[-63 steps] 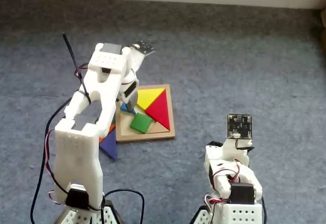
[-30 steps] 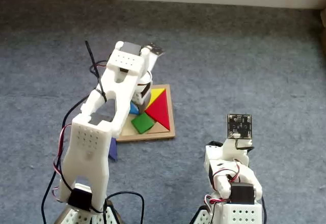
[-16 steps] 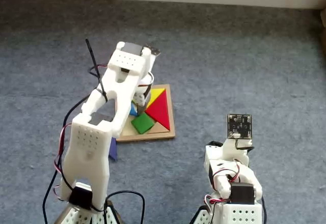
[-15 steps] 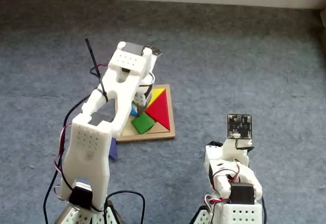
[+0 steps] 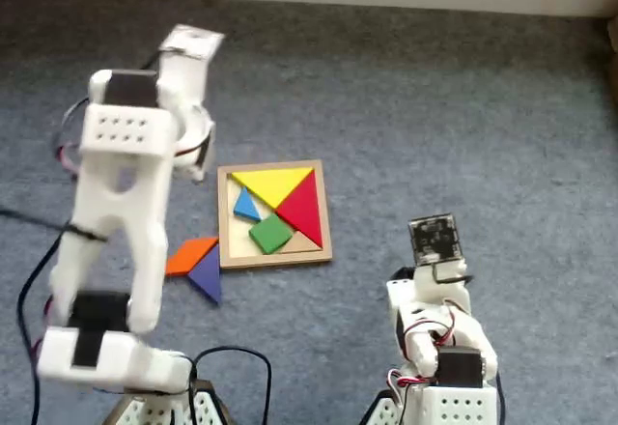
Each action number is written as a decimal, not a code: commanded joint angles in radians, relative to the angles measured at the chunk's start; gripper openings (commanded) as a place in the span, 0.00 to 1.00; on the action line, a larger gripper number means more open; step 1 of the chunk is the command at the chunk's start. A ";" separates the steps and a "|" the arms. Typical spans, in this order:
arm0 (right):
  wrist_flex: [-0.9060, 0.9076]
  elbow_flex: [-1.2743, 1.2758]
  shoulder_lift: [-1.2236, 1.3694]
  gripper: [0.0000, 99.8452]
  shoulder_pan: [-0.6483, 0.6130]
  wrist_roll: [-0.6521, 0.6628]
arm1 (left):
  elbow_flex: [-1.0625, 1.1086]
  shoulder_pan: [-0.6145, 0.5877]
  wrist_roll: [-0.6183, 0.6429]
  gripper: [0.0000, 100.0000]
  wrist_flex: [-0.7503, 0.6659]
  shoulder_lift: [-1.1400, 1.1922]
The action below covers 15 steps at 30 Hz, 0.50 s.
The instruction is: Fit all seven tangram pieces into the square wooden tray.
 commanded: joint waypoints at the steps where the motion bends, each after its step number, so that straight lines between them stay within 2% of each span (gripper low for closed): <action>1: -0.013 -0.108 -0.005 0.02 -0.005 0.106 | 0.225 -0.097 -0.044 0.11 -0.129 -0.254; 6: 0.015 -0.266 0.108 0.02 -0.067 0.118 | 0.610 -0.191 -0.094 0.11 -0.328 -0.582; 11: 0.021 -0.541 0.473 0.02 -0.131 0.115 | 0.912 -0.277 -0.092 0.11 -0.476 -0.825; 15: 0.019 -0.737 0.746 0.02 -0.271 0.112 | 1.066 -0.334 -0.087 0.11 -0.551 -0.917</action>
